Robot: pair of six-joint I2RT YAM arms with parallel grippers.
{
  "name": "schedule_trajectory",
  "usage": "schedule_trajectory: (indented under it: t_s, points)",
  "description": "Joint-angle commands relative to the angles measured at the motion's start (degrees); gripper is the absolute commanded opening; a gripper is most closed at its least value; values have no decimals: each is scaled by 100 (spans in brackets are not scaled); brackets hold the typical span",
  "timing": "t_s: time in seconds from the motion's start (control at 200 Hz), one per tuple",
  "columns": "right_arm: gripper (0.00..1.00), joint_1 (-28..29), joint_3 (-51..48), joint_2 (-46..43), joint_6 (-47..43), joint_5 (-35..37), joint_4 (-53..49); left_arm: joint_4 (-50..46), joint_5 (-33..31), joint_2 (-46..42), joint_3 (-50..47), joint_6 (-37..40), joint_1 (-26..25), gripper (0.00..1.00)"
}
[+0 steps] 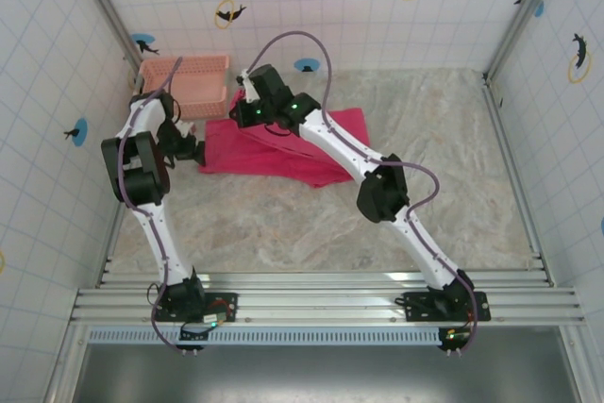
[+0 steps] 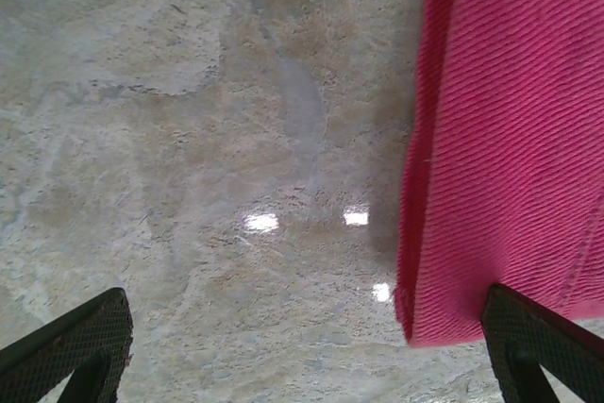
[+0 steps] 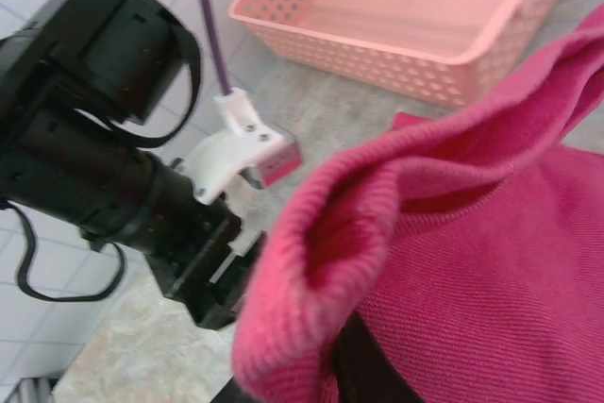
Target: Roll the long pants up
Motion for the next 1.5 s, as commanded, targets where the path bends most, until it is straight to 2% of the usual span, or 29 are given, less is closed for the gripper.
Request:
schedule_trajectory:
  t_s: [0.0,0.14,0.175,0.26,0.305,0.36,0.425,0.48,0.55,0.751,0.941,1.001,1.116,1.201,1.331,1.416,1.491]
  points:
    - [0,306,267,353,629,-437,1357,25,256,78,-29,-70,6,97]
    - [0,394,263,754,1196,-562,1775,50,302,30,-99,-72,5,97]
    - [7,426,268,845,1267,-549,1786,66,310,7,-134,-86,5,97]
    - [10,483,248,1047,1417,-526,1711,94,338,-59,-199,-92,6,97]
    - [14,484,203,1113,1464,-520,1680,84,355,-82,-214,-81,6,97]
    - [31,488,140,1170,1506,-517,1576,79,343,-134,-247,-69,-3,97]
    - [41,481,11,1171,1487,-587,1570,91,308,-222,-302,-71,2,97]
    - [54,490,-129,1118,1465,-632,1511,96,252,-294,-335,-66,8,97]
    - [63,506,-327,969,1351,-710,1520,36,121,-378,-335,-57,7,97]
    - [68,419,-602,136,943,-824,1399,-141,-532,-803,-252,-15,94,97]
    - [69,-42,-1054,-1099,53,-558,72,-248,-801,-1077,-260,-14,269,97]
    - [69,-319,-1595,-1590,-258,-365,-298,-264,-981,-1166,-278,-12,270,97]
    - [70,-1008,-3466,-2898,-530,-167,-244,-304,-1279,-1375,-226,-34,270,97]
    - [72,-1596,-4917,-3689,-522,-174,32,-200,-961,-1630,-260,-90,270,97]
    - [72,-2398,-6542,-4438,-530,-332,361,40,87,-1904,-419,-273,116,97]
    - [72,-2716,-7286,-4591,-511,-490,671,418,411,-2044,-807,-426,-200,97]
    - [72,-2864,-7530,-4497,-584,-524,662,697,570,-1988,-1150,-571,-520,97]
